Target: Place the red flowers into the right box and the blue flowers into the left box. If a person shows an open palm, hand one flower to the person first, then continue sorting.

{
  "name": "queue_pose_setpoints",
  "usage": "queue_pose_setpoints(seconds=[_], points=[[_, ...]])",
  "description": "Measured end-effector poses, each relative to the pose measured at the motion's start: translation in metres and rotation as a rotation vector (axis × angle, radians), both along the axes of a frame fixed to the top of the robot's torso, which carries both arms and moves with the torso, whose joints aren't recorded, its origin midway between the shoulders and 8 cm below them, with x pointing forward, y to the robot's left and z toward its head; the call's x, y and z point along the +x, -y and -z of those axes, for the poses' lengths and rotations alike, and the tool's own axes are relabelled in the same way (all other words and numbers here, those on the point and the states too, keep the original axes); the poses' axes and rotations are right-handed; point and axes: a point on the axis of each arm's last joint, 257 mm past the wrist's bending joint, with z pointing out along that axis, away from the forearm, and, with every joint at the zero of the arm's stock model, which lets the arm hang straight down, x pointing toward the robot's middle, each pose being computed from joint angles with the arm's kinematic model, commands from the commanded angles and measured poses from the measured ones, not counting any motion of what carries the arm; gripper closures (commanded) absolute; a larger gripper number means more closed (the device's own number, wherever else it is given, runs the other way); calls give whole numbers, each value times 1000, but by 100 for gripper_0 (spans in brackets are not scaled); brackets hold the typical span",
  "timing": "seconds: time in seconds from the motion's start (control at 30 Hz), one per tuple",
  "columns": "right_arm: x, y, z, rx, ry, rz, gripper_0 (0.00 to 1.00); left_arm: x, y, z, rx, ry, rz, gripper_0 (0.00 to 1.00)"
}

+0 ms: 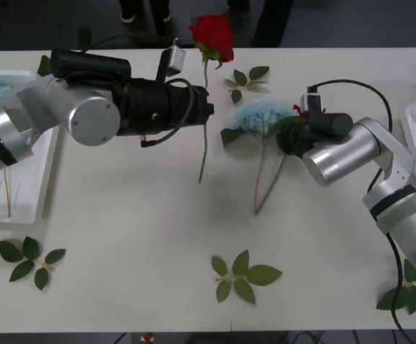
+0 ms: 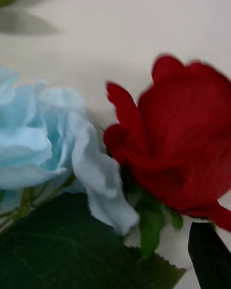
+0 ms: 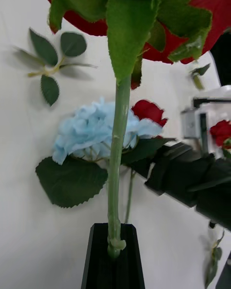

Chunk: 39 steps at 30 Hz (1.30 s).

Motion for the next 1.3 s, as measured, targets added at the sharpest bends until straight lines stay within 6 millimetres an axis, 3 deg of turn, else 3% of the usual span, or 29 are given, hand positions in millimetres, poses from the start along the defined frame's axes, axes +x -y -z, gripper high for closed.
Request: queue_pose_setpoints(seconds=[0.2, 0.27, 0.3, 0.33, 0.37, 0.43, 0.57, 0.87, 1.03, 1.23, 1.3], points=[[-10, 20, 14, -49, -64, 46, 15, -11, 7, -46, -111, 102, 67, 100], [-9, 21, 14, -51, -63, 47, 42, -18, 10, -61, -177, 76, 79, 100], [-9, 21, 14, -51, -63, 47, 62, -23, 11, -67, -199, 59, 98, 100], [-9, 21, 14, -51, -63, 47, 70, -28, 12, -74, -212, 56, 121, 100], [-9, 21, 14, -51, -63, 47, 88, -32, 12, -82, -220, 72, 147, 100], [-9, 21, 14, -51, -64, 48, 100, -35, 10, -98, -228, 139, 190, 100], [-10, 21, 14, -50, -64, 49, 100, -45, 11, -112, -261, 146, 235, 100], [-17, 26, 16, -69, -110, 72, 100, -70, 20, -101, -175, 232, 382, 100], [-27, 26, -3, -58, -151, 104, 100, -74, 27, -93, -183, 201, 402, 100], [-19, 19, -24, -25, -100, 95, 48, -77, 35, -94, -202, 197, 410, 100], [-16, 17, -26, -21, -87, 88, 44, -78, 37, -94, -208, 195, 413, 100]])
